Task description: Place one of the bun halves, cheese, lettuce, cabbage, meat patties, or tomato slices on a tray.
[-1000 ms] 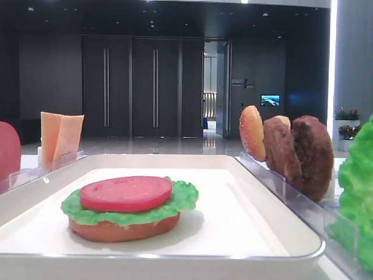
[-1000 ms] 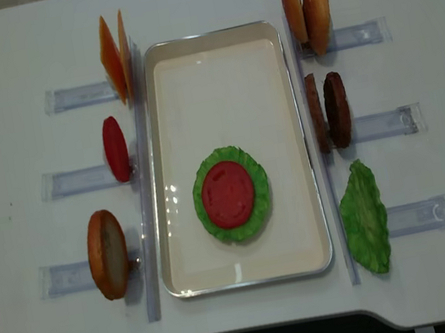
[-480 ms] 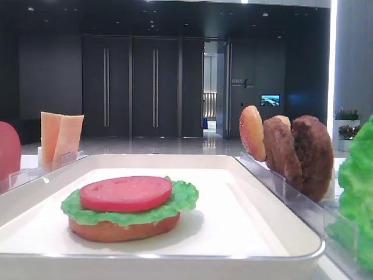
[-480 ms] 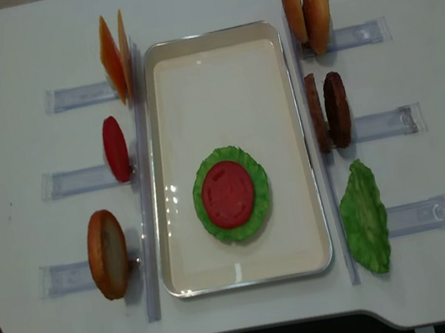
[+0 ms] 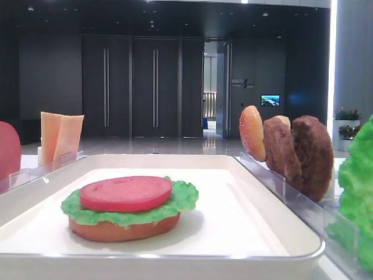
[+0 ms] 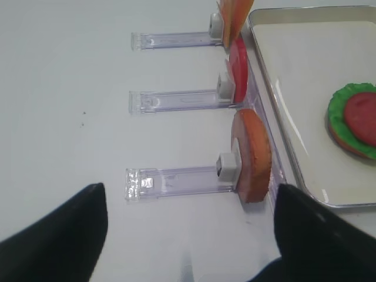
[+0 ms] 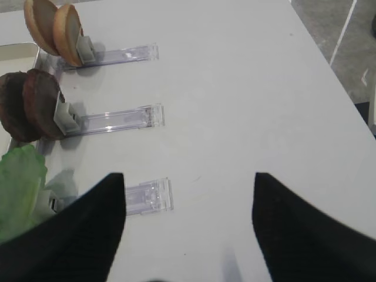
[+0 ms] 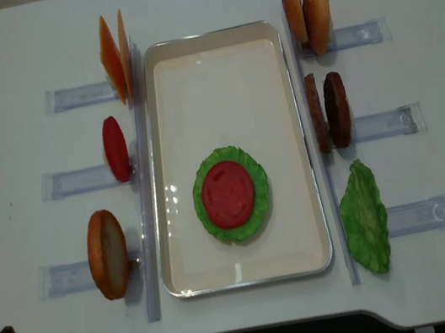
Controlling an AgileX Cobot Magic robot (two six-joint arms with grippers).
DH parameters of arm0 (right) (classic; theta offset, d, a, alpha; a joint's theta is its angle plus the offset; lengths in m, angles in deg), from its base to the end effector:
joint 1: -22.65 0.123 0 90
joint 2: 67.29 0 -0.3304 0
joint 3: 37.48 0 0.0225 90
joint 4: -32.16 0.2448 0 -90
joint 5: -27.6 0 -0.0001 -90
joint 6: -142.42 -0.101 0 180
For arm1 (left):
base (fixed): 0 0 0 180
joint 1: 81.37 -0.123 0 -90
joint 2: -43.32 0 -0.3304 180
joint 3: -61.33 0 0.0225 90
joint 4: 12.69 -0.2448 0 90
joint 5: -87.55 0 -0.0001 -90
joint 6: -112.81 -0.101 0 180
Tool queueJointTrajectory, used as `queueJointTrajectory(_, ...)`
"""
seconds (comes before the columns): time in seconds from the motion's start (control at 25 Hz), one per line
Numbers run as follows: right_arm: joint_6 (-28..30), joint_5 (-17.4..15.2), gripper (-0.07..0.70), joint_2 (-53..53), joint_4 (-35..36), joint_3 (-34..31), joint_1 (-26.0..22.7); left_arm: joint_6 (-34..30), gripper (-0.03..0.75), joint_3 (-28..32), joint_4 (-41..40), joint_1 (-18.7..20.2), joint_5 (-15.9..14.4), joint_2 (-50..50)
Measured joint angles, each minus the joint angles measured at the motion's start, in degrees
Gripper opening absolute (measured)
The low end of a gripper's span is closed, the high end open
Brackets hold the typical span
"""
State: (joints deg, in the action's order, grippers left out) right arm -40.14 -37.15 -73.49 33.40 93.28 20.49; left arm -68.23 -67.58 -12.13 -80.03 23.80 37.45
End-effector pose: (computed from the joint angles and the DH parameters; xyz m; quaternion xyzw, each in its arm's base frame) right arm -0.0523 0.0040 0.2652 0.0348 0.8661 0.0125 0.4985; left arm -0.0489 0.0003 0.2575 0.0183 0.8689 -0.0062 0.4946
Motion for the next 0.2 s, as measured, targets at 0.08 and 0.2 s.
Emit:
queueJointTrajectory(0.08, 0.0, 0.0, 0.443, 0.0, 0.0, 0.0, 0.0, 0.0, 0.692, 0.0, 0.2, 0.0, 0.0, 0.0)
queueJointTrajectory(0.2, 0.0, 0.0, 0.443, 0.0, 0.0, 0.0, 0.0, 0.0, 0.692, 0.0, 0.3, 0.0, 0.0, 0.0)
